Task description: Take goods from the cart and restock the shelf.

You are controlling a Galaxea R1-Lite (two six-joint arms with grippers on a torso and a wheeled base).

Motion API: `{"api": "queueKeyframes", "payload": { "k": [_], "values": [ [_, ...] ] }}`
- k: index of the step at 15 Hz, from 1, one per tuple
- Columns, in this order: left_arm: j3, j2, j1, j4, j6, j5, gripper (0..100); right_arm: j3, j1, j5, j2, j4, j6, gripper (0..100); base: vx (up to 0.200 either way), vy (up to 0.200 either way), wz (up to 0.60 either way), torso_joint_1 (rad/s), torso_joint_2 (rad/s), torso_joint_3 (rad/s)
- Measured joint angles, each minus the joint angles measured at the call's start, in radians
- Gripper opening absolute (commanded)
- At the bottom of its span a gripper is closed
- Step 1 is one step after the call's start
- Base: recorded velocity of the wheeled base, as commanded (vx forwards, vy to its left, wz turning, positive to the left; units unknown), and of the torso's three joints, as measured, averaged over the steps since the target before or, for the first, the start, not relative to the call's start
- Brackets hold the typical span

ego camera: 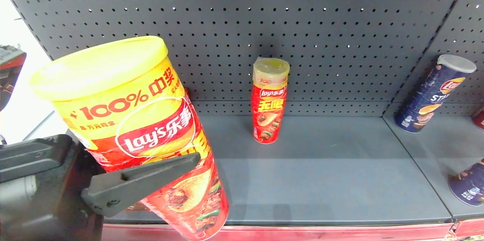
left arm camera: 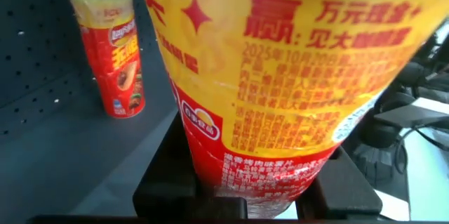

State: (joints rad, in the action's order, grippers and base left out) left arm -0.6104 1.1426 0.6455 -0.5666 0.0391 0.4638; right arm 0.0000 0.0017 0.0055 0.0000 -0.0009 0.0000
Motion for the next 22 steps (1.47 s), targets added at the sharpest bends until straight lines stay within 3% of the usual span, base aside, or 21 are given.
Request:
{"api": "queueKeyframes", "payload": {
  "k": [3, 6, 9, 12, 15, 18, 22],
  "values": [
    [0.037, -0.004, -0.016, 0.000, -0.014, 0.002, 0, -0.001, 0.000, 0.000, 0.002, 0.001, 0.000, 100, 0.000, 0.000, 0.00, 0.000, 0.00, 0.000],
    [0.073, 0.000, -0.021, 0.000, -0.053, 0.000, 0, -0.002, 0.020, 0.034, 0.033, 0.000, -0.029, 100, 0.000, 0.000, 0.00, 0.000, 0.00, 0.000],
    [0.070, 0.012, -0.036, 0.000, -0.052, -0.009, 0, -0.120, 0.036, 0.087, 0.120, 0.001, -0.005, 100, 0.000, 0.000, 0.00, 0.000, 0.00, 0.000],
    [0.058, 0.037, -0.066, -0.001, -0.051, -0.007, 0, -0.387, 0.082, 0.176, 0.386, -0.031, -0.010, 100, 0.000, 0.000, 0.00, 0.000, 0.00, 0.000],
    [0.050, 0.046, -0.085, -0.001, -0.050, -0.008, 0, -0.540, 0.182, 0.235, 0.697, -0.133, -0.057, 100, 0.000, 0.000, 0.00, 0.000, 0.00, 0.000],
    [0.050, 0.046, -0.108, 0.000, -0.035, -0.007, 0, -0.609, 0.301, 0.260, 0.936, -0.239, -0.077, 100, 0.000, 0.000, 0.00, 0.000, 0.00, 0.000],
    [0.047, 0.045, -0.116, -0.001, -0.002, -0.006, 0, -0.619, 0.361, 0.269, 1.135, -0.363, -0.080, 100, 0.000, 0.000, 0.00, 0.000, 0.00, 0.000]
  ]
}}
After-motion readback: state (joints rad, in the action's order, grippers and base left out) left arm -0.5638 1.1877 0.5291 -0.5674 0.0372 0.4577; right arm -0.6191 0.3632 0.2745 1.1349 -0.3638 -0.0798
